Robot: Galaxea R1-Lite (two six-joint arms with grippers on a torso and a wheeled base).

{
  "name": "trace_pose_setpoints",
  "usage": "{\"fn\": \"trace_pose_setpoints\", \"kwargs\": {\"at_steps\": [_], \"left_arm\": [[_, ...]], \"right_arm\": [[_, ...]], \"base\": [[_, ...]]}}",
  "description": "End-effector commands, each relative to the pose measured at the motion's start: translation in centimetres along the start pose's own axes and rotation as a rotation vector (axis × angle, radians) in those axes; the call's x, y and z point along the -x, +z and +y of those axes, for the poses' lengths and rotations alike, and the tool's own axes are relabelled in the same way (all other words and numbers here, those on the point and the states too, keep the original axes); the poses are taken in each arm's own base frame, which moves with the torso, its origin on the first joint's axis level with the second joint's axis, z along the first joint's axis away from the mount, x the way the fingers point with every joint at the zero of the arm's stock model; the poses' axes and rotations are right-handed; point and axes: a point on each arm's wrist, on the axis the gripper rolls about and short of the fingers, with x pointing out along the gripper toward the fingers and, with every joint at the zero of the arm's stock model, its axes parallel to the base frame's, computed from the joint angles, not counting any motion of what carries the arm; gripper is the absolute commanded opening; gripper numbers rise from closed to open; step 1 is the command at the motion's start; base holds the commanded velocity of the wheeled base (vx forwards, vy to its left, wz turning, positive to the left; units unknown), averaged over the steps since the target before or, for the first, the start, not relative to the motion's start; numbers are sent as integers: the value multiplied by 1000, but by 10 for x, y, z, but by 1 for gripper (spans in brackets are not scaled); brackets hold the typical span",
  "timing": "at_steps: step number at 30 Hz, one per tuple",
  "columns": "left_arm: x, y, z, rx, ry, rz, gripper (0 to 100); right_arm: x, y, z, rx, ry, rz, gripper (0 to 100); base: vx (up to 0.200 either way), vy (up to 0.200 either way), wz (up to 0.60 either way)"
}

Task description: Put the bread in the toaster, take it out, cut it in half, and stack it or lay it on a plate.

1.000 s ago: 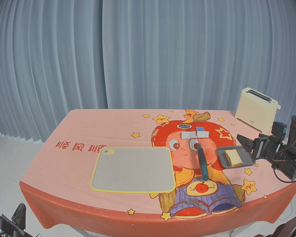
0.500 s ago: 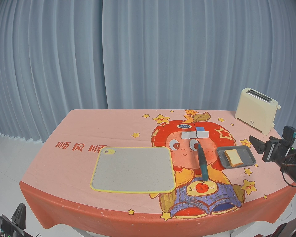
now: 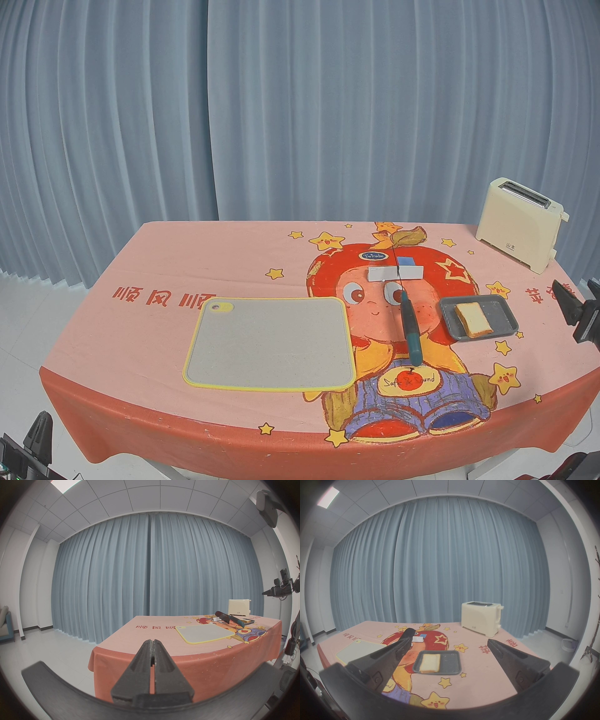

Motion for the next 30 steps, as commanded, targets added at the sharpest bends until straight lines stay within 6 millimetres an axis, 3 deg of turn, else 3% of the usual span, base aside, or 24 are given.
{"fn": "trace_pose_setpoints", "kwargs": {"at_steps": [1, 6, 13, 19, 30], "left_arm": [[-1, -5, 0, 0, 0, 19, 0], [-1, -5, 0, 0, 2, 19, 0], [-1, -5, 0, 0, 2, 19, 0], [-1, -5, 0, 0, 0, 19, 0], [-1, -5, 0, 0, 2, 19, 0]], "right_arm": [[24, 0, -11, 7, -43, -94, 100], [41, -5, -16, 40, -58, -148, 100], [67, -34, -25, 77, -104, -173, 100], [83, -47, -28, 97, -104, -148, 100], [92, -57, -30, 96, -137, -141, 100]], "base": [[0, 0, 0], [0, 0, 0], [0, 0, 0], [0, 0, 0], [0, 0, 0]]}}
